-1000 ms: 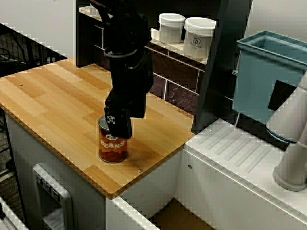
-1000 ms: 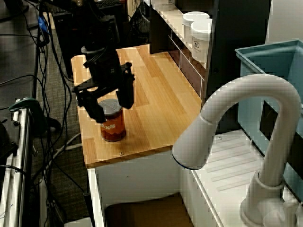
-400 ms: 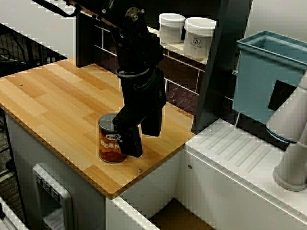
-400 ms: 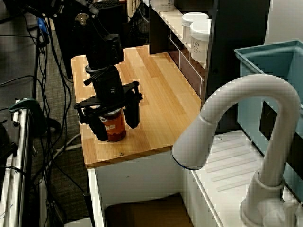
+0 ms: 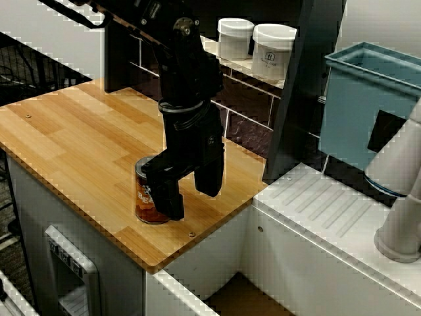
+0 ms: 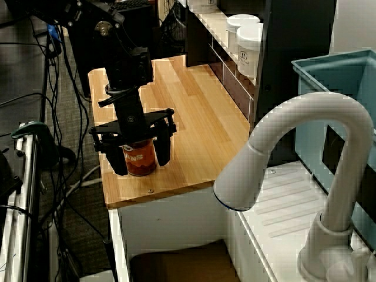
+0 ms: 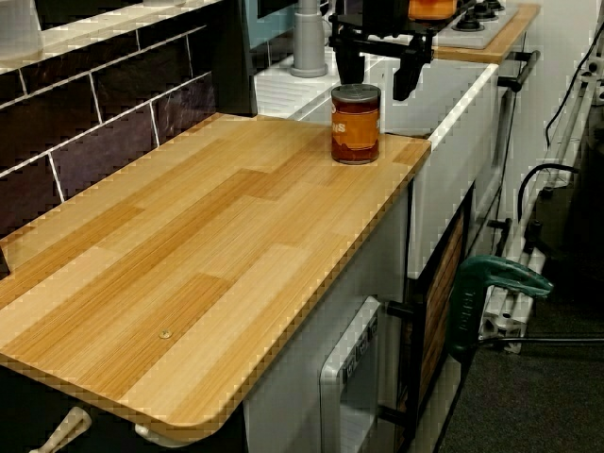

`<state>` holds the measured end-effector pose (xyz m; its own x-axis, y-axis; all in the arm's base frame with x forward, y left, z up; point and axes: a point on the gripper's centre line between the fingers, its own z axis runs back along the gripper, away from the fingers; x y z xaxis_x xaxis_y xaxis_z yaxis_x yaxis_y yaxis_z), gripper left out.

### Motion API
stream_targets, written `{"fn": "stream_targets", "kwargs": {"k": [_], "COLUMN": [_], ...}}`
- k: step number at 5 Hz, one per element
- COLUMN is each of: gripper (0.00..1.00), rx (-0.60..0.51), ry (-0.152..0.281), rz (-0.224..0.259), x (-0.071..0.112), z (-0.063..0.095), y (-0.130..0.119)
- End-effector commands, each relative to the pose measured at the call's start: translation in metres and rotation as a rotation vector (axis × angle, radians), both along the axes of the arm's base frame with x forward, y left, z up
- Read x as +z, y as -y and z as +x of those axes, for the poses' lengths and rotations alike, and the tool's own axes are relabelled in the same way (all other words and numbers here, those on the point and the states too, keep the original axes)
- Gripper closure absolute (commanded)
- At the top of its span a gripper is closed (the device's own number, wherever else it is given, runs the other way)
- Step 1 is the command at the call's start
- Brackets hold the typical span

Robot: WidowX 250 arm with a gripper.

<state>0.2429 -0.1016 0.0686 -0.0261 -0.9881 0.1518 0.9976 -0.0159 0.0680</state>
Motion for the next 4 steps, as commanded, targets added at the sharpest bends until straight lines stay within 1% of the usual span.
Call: {"fn": "stream_targets", "kwargs": {"k": [1, 2, 4], "gripper": [0.0, 0.0, 0.0], "rx": [0.06, 0.083, 0.132], "ry": [0.031, 0.035, 0.005], "rz": [-0.041, -0.012, -0.032], "x": [0.024, 0.025, 0.029], "z": [0.018, 0.021, 0.029], "y": [-0.037, -0.051, -0.081]}}
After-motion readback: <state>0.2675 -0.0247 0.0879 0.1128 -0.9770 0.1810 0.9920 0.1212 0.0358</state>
